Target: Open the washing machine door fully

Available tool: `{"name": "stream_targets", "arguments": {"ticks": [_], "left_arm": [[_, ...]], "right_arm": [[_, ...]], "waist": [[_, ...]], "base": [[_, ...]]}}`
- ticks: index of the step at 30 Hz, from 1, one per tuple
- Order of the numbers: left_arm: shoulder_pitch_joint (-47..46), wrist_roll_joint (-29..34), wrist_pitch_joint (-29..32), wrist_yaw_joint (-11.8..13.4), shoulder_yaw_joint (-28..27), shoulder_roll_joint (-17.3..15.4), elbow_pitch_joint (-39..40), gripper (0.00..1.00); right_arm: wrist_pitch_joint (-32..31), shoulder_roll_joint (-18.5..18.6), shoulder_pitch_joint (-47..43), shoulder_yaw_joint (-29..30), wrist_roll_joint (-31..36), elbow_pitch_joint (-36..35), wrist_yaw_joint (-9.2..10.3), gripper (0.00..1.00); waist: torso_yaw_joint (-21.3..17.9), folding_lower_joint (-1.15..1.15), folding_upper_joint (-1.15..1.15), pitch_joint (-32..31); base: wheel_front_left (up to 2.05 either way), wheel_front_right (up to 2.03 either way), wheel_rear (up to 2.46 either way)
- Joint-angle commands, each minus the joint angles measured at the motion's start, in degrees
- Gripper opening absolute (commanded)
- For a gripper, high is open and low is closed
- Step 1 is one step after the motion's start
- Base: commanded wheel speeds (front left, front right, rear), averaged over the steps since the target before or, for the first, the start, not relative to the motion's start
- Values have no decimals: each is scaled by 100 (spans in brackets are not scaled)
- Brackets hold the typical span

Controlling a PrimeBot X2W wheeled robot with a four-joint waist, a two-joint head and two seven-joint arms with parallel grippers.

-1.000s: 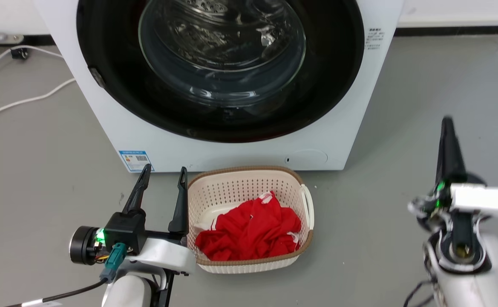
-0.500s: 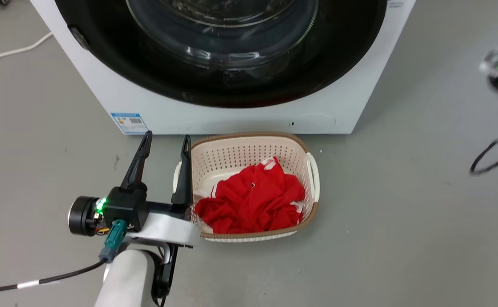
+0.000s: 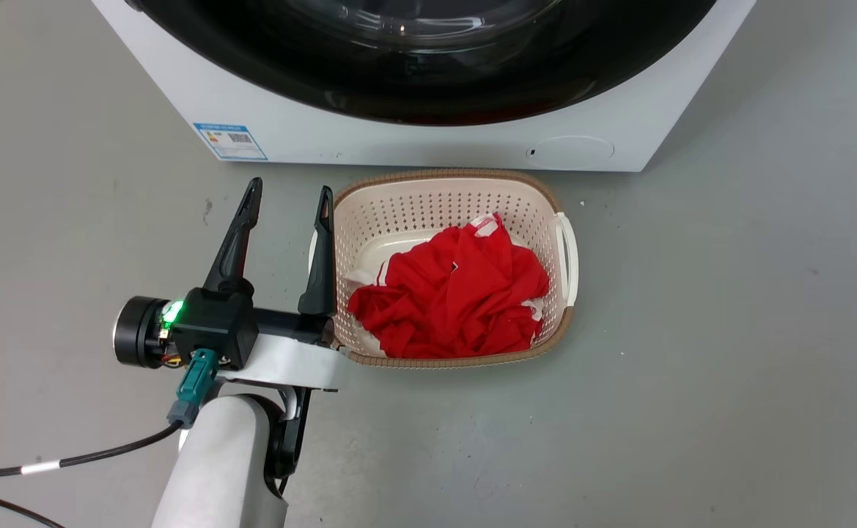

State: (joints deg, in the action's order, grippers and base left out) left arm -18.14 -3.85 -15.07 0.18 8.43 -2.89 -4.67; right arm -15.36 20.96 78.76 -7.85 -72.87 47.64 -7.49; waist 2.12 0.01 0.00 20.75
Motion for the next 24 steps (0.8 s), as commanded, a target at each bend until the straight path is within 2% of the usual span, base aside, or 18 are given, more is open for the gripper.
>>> {"name": "stream_targets", "arguments": {"ticks": [1, 9, 24], "left_arm": [[-111, 17, -14, 11, -6, 3, 32, 100], [-256, -6, -14, 40, 39, 3, 74, 100], [-407, -105, -14, 145, 178, 3, 154, 100]], "right_arm": [[-108, 14, 145, -76, 95, 87, 1, 0], [-1107, -118, 746, -595, 658, 435, 0, 0], [-1800, -325, 1088, -758, 1239, 570, 0, 0]], "waist": [[38, -1, 0, 73], [140, -1, 0, 301], [280, -1, 0, 672]], "base": [[0, 0, 0], [0, 0, 0], [0, 0, 0]]}}
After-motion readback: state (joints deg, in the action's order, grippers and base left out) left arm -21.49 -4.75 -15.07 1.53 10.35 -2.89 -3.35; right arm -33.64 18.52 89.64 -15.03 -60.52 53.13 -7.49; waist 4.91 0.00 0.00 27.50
